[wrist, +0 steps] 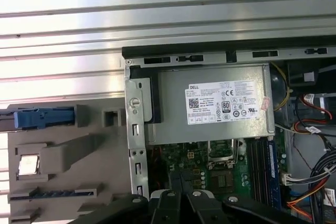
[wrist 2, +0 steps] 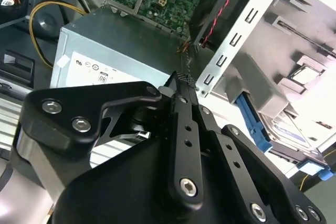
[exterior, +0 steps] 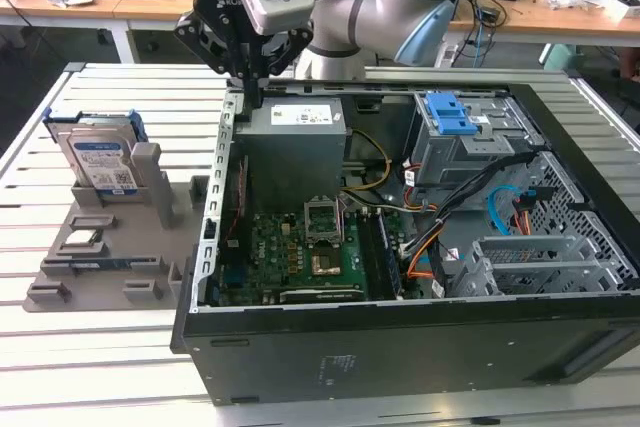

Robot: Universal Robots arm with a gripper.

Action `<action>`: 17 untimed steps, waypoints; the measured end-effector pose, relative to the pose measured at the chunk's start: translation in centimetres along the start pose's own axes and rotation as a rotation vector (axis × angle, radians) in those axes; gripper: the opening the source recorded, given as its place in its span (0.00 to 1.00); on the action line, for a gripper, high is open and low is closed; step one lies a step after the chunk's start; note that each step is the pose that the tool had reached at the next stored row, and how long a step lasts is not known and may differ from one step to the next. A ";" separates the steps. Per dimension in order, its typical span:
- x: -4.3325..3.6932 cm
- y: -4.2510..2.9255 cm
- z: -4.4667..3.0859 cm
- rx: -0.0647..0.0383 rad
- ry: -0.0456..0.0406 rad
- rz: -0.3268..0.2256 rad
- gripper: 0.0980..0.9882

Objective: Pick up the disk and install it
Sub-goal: 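Reach for the disk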

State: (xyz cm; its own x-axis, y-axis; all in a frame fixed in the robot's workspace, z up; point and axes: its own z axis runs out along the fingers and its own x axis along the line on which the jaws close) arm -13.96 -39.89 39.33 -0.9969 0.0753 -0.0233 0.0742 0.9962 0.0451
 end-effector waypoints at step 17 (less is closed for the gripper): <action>4.40 -0.33 -0.12 0.000 0.0000 0.000 0.01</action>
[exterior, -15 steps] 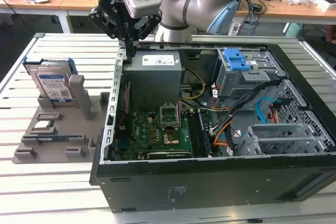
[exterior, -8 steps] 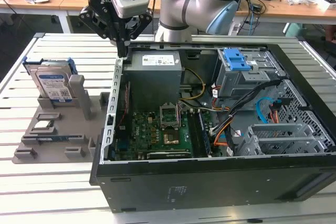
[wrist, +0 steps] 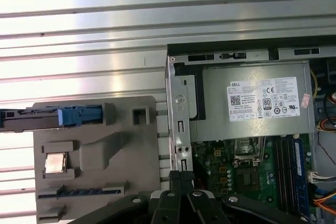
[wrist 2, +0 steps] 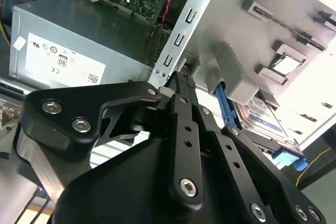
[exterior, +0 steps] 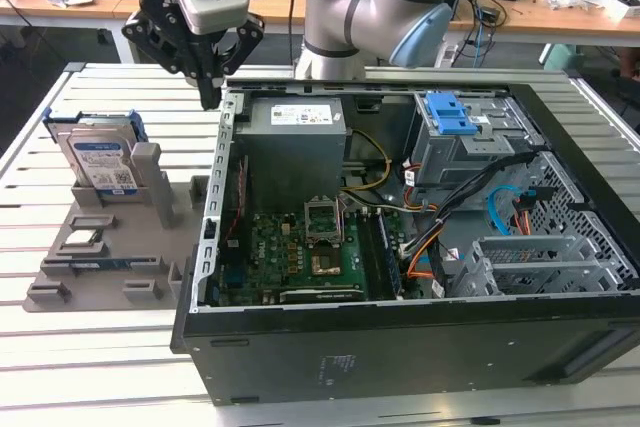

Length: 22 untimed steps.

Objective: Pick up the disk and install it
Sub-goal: 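Reach for the disk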

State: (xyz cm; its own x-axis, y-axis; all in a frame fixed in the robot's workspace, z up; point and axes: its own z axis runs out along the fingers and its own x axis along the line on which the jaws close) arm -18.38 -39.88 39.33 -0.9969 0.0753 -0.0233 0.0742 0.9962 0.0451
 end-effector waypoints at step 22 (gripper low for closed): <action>5.31 -0.40 -0.14 0.000 0.0000 0.000 0.01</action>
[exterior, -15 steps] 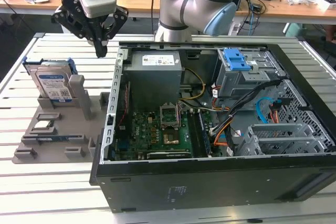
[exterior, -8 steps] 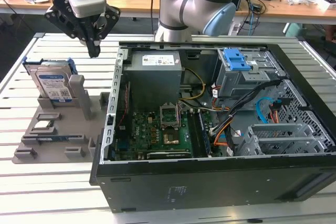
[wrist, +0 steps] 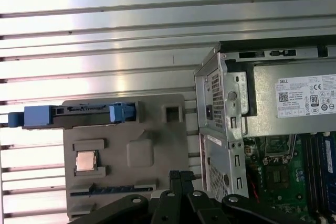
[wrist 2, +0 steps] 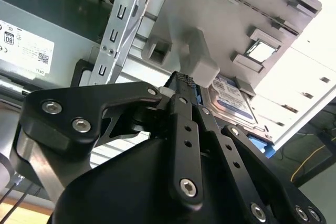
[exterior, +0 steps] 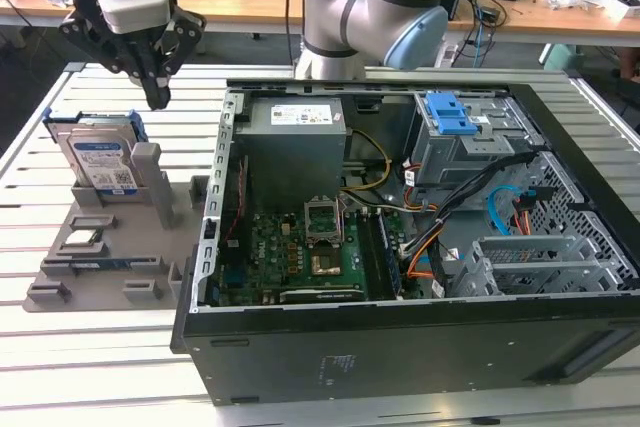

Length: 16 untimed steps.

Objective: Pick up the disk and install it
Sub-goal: 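Reach for the disk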

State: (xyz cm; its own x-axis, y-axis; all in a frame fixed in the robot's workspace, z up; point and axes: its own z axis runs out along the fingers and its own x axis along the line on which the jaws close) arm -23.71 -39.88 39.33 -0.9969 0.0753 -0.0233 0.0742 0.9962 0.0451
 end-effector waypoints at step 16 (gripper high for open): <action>2.80 -0.21 -0.08 0.000 0.0000 0.000 0.01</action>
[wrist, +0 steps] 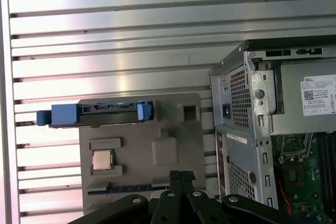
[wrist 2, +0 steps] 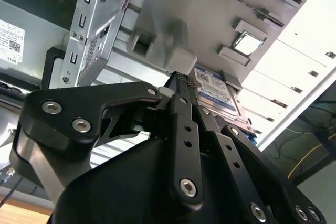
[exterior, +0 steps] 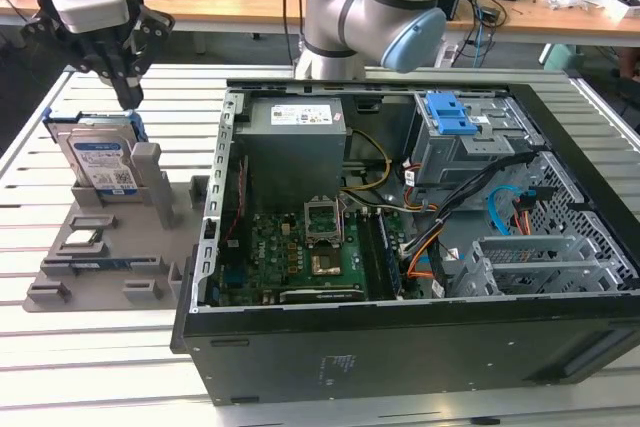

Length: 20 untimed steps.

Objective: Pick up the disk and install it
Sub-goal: 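Reach for the disk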

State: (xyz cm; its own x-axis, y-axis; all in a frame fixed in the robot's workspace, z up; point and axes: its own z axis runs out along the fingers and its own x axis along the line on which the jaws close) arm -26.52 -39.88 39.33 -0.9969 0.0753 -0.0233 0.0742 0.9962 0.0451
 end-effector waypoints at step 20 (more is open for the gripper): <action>3.89 -0.29 -0.10 0.000 0.0000 0.000 0.01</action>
State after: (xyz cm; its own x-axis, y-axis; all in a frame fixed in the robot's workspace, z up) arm -30.42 -39.88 39.33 -0.9969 0.0753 -0.0233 0.0742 0.9962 0.0451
